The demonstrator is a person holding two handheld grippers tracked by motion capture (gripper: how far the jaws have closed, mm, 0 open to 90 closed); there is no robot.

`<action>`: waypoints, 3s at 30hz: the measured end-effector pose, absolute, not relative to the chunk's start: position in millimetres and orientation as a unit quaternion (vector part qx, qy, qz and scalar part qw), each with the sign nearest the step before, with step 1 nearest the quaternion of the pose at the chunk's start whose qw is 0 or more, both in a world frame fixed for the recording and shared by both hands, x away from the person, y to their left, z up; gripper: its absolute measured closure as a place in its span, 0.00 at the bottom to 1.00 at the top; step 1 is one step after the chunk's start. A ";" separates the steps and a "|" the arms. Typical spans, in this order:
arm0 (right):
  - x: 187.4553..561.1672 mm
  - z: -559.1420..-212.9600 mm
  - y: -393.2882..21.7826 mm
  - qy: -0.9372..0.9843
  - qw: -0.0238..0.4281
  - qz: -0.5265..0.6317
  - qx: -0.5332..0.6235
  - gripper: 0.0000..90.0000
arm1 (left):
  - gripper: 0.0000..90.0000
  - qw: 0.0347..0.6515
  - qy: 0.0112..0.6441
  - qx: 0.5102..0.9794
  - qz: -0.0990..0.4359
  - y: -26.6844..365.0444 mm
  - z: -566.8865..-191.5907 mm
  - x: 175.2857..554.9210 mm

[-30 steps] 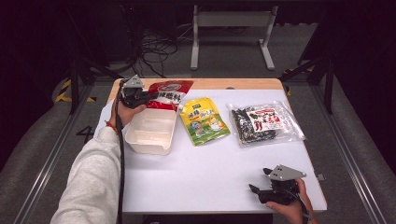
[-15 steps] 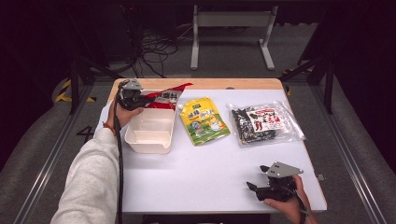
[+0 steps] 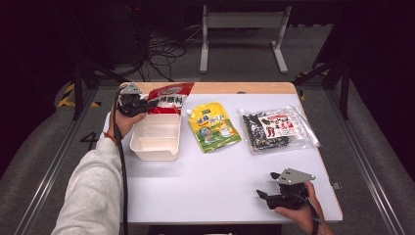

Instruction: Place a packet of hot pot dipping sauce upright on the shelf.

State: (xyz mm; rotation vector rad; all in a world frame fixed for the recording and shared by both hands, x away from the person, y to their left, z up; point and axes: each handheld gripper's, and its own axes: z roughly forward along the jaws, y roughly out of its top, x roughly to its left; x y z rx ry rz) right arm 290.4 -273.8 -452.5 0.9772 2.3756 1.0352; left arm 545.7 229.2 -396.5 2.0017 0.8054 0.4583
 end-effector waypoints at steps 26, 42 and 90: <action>323.5 -431.1 -271.4 0.821 0.182 0.420 0.342 0.44 | 0.43 0.509 0.308 0.765 0.246 255.2 -382.7 430.3; 367.0 -425.1 -246.1 0.828 0.176 0.412 0.337 0.74 | 0.40 0.472 0.308 0.788 0.247 246.4 -417.7 352.0; 386.8 -433.8 -249.0 0.823 0.208 0.397 0.348 0.60 | 0.31 0.427 0.199 0.872 0.136 191.4 -453.0 322.2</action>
